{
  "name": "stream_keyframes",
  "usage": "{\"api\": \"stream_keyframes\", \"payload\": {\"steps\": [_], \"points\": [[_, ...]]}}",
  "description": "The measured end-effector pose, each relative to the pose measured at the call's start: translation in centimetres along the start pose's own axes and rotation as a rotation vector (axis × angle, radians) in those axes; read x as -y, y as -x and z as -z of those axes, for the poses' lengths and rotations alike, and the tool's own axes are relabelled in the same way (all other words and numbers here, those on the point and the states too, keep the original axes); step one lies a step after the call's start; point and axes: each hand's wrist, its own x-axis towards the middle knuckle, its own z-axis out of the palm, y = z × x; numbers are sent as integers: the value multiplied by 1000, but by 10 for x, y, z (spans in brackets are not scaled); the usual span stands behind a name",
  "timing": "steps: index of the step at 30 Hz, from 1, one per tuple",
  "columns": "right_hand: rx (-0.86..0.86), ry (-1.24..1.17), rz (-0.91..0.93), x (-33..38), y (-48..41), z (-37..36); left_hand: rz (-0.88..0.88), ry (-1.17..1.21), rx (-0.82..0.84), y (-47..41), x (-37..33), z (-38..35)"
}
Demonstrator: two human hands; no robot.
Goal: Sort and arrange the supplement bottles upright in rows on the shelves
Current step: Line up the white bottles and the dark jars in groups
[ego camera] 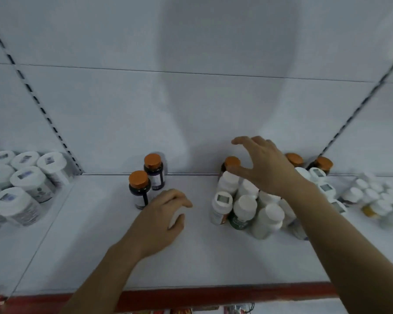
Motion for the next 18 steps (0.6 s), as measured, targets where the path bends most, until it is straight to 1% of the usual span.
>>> {"api": "stream_keyframes", "payload": {"steps": [3, 5, 6, 9, 11, 13, 15, 16, 18], "points": [[-57, 47, -118, -48, 25, 16, -39, 43, -99, -42, -22, -1], [-104, 49, -184, -80, 43, 23, -25, 61, -137, -71, -35, -5], [-127, 32, -208, -96, 51, 26, 3, 71, -141, -85, -41, -7], [-161, -10, -258, -135, 64, 34, 161, 102, -108, -123, -57, -16], [-133, -12, -275, -152, 62, 41, 240, 51, -92, -143, -65, -23], [-73, -39, -337, -168, 54, 47, 346, -24, -57, -158, -73, -31], [18, -51, -370, -184, 41, 49, 456, -2, 13, -164, -84, -41], [72, -46, -361, -191, 35, 49, 494, 31, 34, -164, -90, -46], [152, -14, -300, -203, 23, 45, 538, 67, 23, -164, -100, -53]]}}
